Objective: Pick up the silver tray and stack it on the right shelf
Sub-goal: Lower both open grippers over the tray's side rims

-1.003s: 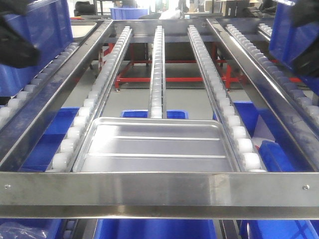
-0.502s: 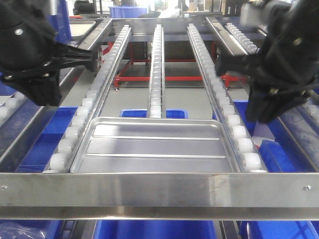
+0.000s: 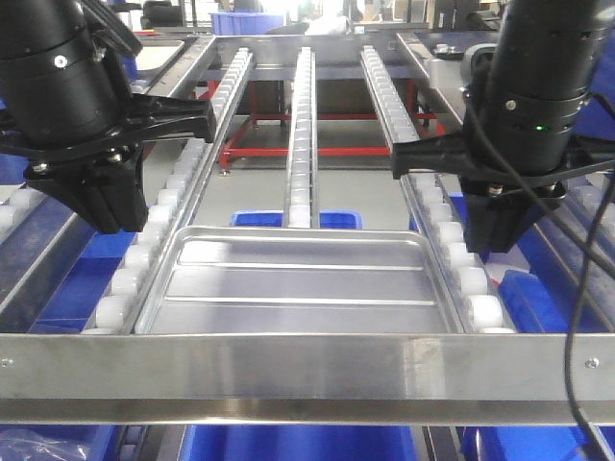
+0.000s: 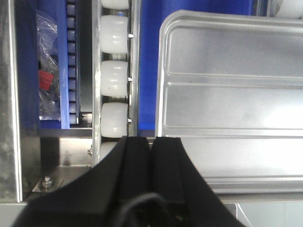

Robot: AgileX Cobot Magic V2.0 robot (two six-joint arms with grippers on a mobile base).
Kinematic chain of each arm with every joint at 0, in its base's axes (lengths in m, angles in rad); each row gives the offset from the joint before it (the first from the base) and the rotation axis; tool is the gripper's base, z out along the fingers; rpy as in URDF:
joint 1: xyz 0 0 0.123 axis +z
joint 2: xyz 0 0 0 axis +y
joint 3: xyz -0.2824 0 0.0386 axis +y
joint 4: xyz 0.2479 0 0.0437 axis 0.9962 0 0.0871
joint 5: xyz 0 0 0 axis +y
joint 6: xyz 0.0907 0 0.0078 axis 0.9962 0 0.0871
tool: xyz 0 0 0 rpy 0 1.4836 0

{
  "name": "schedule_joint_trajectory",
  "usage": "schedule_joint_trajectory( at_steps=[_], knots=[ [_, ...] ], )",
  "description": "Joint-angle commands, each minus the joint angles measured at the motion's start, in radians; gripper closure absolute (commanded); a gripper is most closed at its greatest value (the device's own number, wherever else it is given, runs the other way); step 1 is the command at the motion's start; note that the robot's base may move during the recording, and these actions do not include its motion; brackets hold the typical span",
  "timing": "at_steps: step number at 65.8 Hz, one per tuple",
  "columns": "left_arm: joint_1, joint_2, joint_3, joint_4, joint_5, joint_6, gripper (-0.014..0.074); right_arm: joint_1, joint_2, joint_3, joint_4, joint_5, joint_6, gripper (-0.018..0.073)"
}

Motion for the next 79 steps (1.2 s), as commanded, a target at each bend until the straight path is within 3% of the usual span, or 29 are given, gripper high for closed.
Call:
schedule_joint_trajectory(
  at_steps=[1, 15, 29, 54, 72, 76, 79],
  knots=[
    [0.007, -0.018, -0.034, 0.019, -0.030, 0.006, 0.0687, 0.021, -0.041, -0.034, -0.018, -0.022, 0.021, 0.0480],
    [0.012, 0.060, -0.073, 0.011, -0.018, 0.006, 0.0687, 0.050, -0.039, -0.034, 0.032, -0.063, 0.021, 0.0480],
    [0.012, 0.064, -0.107, 0.013, -0.075, 0.006, 0.0687, 0.050, -0.027, -0.034, 0.060, -0.055, 0.020, 0.0480],
    [0.010, 0.118, -0.107, 0.034, -0.051, 0.006, 0.0687, 0.050, 0.001, -0.034, 0.062, -0.078, 0.001, 0.0474],
    [0.010, 0.121, -0.116, 0.057, -0.024, 0.006, 0.0675, 0.049, 0.005, -0.034, 0.062, -0.092, 0.001, 0.0223],
    [0.010, 0.121, -0.116, 0.051, -0.024, 0.006, 0.0610, 0.049, 0.005, -0.034, 0.062, -0.092, 0.001, 0.0213],
    [0.010, 0.121, -0.116, 0.047, -0.024, 0.006, 0.0513, 0.049, 0.005, -0.034, 0.062, -0.092, 0.001, 0.0213]
  ],
)
